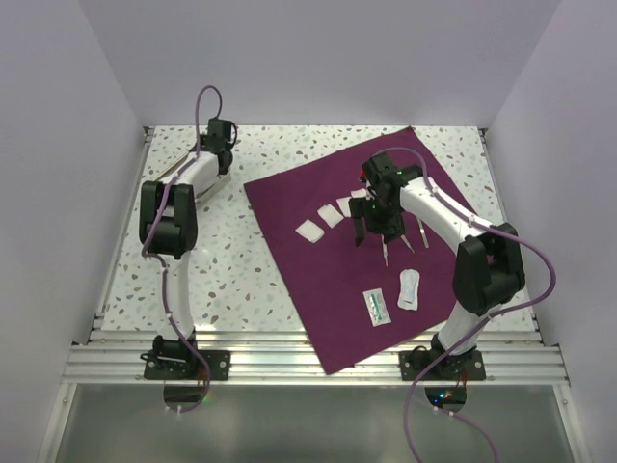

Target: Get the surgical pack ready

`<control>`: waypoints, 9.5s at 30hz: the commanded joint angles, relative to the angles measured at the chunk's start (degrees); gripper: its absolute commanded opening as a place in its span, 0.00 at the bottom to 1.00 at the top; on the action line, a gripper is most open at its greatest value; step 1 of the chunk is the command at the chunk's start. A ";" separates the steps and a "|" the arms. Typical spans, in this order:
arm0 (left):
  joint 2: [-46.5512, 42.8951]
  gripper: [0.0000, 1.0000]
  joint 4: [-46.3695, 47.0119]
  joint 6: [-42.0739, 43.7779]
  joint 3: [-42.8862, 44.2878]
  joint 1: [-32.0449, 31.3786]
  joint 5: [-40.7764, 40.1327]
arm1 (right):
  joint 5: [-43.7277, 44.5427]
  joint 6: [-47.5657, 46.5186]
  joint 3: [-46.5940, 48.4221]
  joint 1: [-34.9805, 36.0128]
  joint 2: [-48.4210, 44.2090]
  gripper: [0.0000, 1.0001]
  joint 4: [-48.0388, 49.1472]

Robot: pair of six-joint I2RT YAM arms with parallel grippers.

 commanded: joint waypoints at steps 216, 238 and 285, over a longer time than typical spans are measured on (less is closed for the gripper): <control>-8.87 0.55 -19.30 -36.04 3.27 5.53 38.94 | 6.34 -7.26 -0.83 -16.49 9.27 0.49 3.76; -24.25 0.56 -13.94 -42.63 -15.19 2.20 54.42 | 5.73 -8.84 -4.16 -16.93 12.62 0.41 8.15; -26.45 0.56 -13.50 -42.98 -16.33 -0.44 56.44 | 7.31 -7.00 6.30 -17.37 16.13 0.34 5.16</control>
